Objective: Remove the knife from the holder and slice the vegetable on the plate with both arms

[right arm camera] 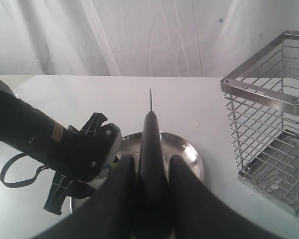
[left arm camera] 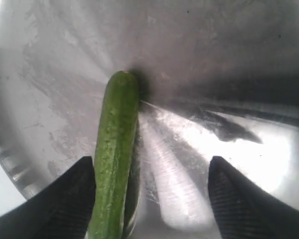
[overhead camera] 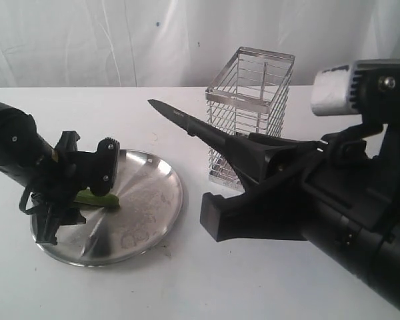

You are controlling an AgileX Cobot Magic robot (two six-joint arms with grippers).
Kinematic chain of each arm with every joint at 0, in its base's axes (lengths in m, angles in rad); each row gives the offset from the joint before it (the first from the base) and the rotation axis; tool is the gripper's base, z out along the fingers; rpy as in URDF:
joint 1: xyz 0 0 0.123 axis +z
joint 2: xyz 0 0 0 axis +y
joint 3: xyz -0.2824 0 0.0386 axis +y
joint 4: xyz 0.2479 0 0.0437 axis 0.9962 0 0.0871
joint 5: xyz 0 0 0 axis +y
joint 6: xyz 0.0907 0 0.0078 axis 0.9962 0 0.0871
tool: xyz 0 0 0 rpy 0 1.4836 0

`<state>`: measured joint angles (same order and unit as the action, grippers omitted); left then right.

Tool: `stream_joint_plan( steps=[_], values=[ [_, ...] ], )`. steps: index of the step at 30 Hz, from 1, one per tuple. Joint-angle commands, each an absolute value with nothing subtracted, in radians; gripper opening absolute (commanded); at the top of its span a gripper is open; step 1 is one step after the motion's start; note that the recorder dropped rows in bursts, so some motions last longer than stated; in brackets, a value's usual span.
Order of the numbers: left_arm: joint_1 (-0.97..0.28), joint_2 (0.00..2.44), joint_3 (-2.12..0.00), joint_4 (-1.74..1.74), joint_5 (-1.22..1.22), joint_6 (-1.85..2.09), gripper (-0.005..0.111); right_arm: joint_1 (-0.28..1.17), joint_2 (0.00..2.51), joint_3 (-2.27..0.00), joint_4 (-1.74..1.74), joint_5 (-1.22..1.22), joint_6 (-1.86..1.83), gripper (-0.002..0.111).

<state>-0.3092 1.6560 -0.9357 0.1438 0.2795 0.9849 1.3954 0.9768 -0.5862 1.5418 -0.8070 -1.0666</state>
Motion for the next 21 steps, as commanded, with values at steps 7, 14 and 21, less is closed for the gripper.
stream_joint_plan(
  steps=[7, 14, 21],
  values=[
    [-0.278, 1.746, -1.050, 0.163, 0.335, 0.937, 0.067, 1.395, 0.968, -0.583, 1.526, -0.810, -1.079, 0.000],
    [-0.272, 1.808, -1.061, 0.163, 0.367, 0.942, 0.067, 1.395, 0.968, -0.583, 1.526, -0.813, -1.076, 0.000],
    [-0.258, 1.848, -1.061, 0.165, 0.358, 0.938, 0.066, 1.395, 0.949, -0.592, 1.526, -0.809, -1.077, 0.000]
  ],
)
